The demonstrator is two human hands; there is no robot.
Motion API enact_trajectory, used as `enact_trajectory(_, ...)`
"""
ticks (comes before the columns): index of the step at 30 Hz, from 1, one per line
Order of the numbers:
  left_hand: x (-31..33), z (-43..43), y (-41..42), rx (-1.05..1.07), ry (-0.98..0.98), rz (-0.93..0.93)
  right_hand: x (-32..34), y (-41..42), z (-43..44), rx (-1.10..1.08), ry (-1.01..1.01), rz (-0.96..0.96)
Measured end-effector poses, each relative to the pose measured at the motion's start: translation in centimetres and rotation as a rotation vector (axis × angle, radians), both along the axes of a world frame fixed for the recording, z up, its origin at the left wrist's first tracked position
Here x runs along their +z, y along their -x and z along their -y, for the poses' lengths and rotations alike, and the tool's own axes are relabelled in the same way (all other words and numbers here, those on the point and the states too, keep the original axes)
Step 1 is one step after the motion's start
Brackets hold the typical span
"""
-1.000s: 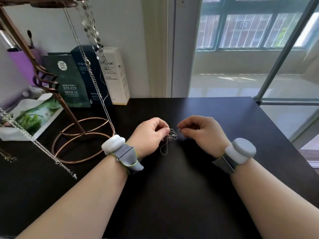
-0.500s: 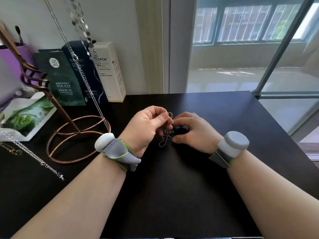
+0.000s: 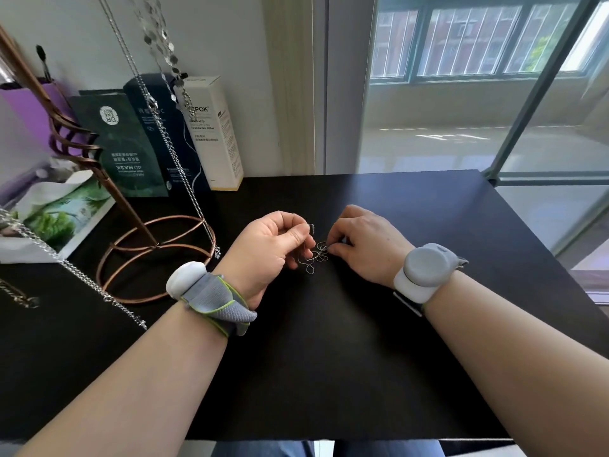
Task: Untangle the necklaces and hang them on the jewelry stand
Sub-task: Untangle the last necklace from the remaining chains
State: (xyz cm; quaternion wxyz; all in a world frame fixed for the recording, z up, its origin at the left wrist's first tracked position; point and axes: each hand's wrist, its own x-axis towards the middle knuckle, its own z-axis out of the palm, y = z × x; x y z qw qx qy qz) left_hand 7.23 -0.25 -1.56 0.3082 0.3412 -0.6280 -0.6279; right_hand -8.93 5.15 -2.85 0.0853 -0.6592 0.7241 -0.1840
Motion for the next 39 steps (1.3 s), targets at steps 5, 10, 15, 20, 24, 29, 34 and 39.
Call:
enact_trajectory(5,-0.1,-0.5,-1.0,-0.011,0.02,0.032,0.5,0.2,-0.9,0.002,-0.005,0.031)
enact_trajectory(10,0.1,-1.3,-2.3,-0.08,0.052,0.07,1.5,1.3,-3.8,0.015,0.027,0.104)
enact_trajectory(15,0.3,-2.8,-3.4,-0.212,0.157,0.176,1.9,1.9,-7.3,0.04,-0.016,0.118)
enact_trajectory(20,0.5,-3.6,-4.9,-0.305,0.391,0.38,1.6,1.9,-9.5,0.042,-0.074,0.058)
enact_trajectory(24,0.7,-3.8,-5.3,-0.275,0.492,0.446,1.8,1.2,-9.5,0.038,-0.057,0.058)
enact_trajectory(29,-0.3,-3.0,-3.5,-0.137,0.752,0.528,1.6,-0.9,-7.6,0.074,-0.001,-0.036)
enact_trajectory(34,-2.1,-1.7,-2.6,-0.215,0.984,0.647,0.4,-2.5,-7.8,0.153,-0.044,-0.2)
enact_trajectory(39,-2.1,-1.2,-2.9,-0.273,1.055,0.767,0.1,-1.8,-9.1,0.145,-0.017,-0.2)
